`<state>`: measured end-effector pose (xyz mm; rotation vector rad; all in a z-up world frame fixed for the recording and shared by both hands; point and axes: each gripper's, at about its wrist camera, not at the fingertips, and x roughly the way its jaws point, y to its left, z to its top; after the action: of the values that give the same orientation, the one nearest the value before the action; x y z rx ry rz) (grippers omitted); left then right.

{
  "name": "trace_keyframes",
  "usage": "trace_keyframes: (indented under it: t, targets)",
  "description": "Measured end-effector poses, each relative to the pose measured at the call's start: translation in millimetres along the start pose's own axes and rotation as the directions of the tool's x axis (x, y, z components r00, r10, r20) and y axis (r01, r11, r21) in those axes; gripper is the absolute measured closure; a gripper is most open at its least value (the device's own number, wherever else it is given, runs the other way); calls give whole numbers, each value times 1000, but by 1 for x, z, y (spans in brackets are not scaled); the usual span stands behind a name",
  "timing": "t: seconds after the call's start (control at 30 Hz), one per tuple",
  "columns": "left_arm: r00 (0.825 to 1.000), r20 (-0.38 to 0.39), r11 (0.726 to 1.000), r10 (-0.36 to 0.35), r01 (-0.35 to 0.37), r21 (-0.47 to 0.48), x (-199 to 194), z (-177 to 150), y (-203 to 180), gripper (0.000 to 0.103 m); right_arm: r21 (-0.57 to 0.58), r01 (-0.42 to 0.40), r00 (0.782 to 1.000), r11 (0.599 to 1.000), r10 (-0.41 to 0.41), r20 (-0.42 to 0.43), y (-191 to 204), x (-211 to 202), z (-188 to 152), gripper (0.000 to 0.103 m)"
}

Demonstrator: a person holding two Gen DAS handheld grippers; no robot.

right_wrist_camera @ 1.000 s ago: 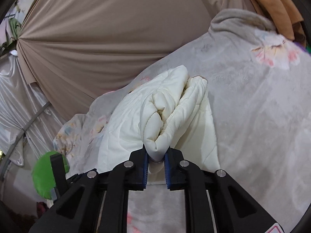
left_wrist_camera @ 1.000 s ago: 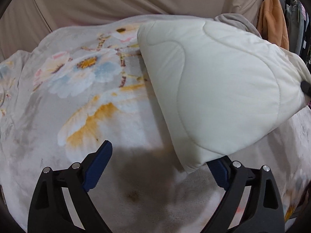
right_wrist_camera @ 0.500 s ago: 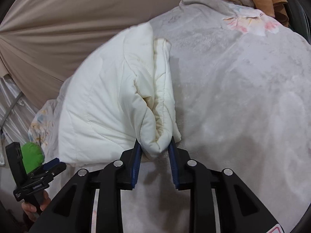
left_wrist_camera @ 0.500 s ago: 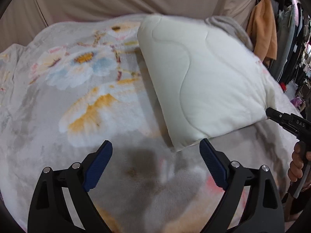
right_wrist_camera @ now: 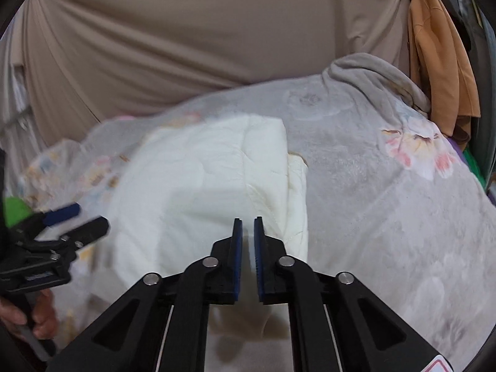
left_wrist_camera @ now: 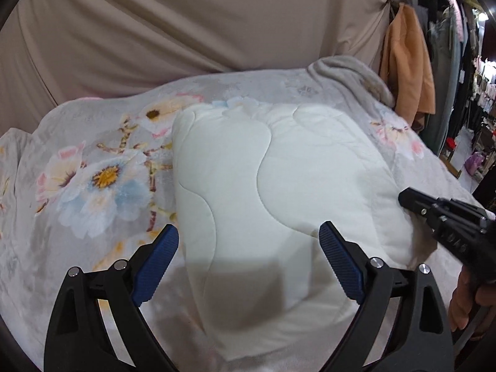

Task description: Fold large clothes

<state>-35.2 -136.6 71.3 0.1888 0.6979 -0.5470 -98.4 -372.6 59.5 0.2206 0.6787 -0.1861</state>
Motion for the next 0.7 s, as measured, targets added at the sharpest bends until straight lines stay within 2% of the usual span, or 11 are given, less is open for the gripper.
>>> trace_keyframes:
  t: [0.07,0.17,0.37,0.57,0.6,0.63,0.7]
  targets:
    - [999,-30,1000,-10,10,-9,13,-4,0,11,0,18,998,1000,-18,-64,-5,24,-9,103]
    - [998,-53,999,-21,20,-25,24,-9,-1,9,23,20,995,1000,-17,-99,-13,47,-25,103]
    - [998,-55,1000,0,-1,-30,33,-11,-1,6,-69,112,992,991,-115,-50,6,53,-31,103]
    - [998,-60,997,-26,22,-74,30,-9,8,6,1,54,999,999,-54,0,-3,34,-21,100]
    - [997,-54,995,-47,42,-93,27,-8,12,6,29,35,999,999,-36,13,-5,27,-18,91]
    - [996,-45,990,-75,70,-120,22,-7,17,7,52,24,999,998,-25,24,-8,22,-14,62]
    - [993,-28,981,-114,108,-163,15,-5,29,7,99,24,998,995,-30,59,-13,9,-8,30]
